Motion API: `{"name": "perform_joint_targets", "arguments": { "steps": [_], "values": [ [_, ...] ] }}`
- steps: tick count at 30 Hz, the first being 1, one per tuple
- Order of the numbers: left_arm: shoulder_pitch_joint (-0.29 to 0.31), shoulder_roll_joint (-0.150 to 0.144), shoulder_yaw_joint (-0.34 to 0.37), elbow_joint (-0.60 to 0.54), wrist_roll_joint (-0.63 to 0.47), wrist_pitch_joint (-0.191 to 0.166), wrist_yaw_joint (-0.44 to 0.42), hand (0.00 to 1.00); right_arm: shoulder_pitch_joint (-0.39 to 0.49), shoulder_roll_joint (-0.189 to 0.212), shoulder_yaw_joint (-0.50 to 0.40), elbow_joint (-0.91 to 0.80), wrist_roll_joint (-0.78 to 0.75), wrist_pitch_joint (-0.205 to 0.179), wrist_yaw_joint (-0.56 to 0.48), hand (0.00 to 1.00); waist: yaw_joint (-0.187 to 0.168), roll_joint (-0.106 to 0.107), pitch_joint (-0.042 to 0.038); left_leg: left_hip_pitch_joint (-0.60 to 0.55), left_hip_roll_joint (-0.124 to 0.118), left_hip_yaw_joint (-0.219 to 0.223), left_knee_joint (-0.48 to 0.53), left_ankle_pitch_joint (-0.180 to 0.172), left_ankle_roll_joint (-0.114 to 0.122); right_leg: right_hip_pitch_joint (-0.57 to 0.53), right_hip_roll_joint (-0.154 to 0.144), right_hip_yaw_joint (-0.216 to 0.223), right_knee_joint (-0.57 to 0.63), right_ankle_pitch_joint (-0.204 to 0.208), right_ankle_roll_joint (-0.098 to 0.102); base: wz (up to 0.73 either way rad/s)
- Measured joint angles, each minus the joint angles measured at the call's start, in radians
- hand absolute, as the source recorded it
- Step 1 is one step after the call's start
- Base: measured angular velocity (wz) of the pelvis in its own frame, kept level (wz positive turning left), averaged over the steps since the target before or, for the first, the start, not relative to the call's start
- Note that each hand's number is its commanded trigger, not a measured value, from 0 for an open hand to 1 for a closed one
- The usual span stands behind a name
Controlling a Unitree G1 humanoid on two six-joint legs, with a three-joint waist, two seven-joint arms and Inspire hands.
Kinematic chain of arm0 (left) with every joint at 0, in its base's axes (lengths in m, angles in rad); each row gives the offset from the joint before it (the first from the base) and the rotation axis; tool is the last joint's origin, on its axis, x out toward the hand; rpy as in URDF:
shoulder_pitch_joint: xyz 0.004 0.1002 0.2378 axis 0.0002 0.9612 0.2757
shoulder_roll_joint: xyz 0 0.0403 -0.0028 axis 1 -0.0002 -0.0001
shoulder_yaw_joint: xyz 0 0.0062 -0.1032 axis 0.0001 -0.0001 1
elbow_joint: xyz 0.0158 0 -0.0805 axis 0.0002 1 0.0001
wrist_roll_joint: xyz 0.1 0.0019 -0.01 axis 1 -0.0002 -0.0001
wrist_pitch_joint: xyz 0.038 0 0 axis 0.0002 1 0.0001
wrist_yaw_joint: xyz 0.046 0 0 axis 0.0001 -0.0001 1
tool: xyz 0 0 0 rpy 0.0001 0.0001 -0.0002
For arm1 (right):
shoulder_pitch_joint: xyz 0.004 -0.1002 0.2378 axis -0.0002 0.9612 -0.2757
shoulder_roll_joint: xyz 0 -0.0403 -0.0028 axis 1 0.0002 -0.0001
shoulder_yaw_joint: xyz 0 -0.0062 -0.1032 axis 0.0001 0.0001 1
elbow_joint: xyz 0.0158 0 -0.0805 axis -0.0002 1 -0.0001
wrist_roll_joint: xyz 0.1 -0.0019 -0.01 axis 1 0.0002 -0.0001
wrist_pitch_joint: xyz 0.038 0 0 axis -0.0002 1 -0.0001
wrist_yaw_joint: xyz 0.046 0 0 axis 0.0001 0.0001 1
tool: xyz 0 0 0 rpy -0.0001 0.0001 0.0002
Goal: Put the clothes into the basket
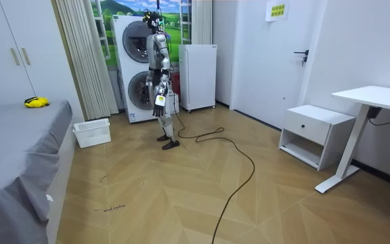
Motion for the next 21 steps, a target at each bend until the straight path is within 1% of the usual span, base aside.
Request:
{"name": "perform_joint_targets", "arguments": {
  "steps": [4, 6, 12, 21],
  "values": [
    [0.000, -0.001, -0.001, 0.000, -0.001, 0.000, 0.000, 0.00, 0.000, 0.000, 0.000, 0.000, 0.000, 0.000, 0.003, 0.00, 0.000, -0.003, -0.0014, 0.000, 0.000, 0.001, 0.000, 0.000, 0.000, 0.000, 0.000, 0.000, 0.000, 0.000, 0.000, 0.00],
    [0.000, -0.001, -0.001, 0.000, -0.001, 0.000, 0.000, 0.00, 0.000, 0.000, 0.006, 0.000, -0.001, 0.000, 0.012, 0.00, -0.001, -0.001, -0.0002, 0.000, 0.000, 0.002, -0.001, 0.000, 0.000, -0.001, 0.000, 0.002, 0.000, 0.000, 0.000, 0.00],
    [0.000, -0.001, -0.012, 0.001, -0.001, 0.005, -0.010, 0.00, 0.000, 0.000, 0.005, 0.000, -0.002, 0.000, 0.019, 0.00, -0.002, -0.001, 0.0000, 0.000, 0.000, 0.002, -0.001, 0.000, 0.000, -0.002, 0.000, 0.003, 0.000, 0.000, 0.000, 0.00],
    [-0.001, 0.003, -0.010, 0.001, -0.001, 0.011, -0.050, 0.00, 0.003, 0.000, 0.003, -0.001, 0.000, -0.001, 0.020, 0.00, -0.003, 0.004, -0.0008, 0.000, 0.000, 0.002, -0.002, 0.000, 0.000, 0.000, 0.000, 0.001, 0.000, 0.000, 0.000, 0.00]
  ]
}}
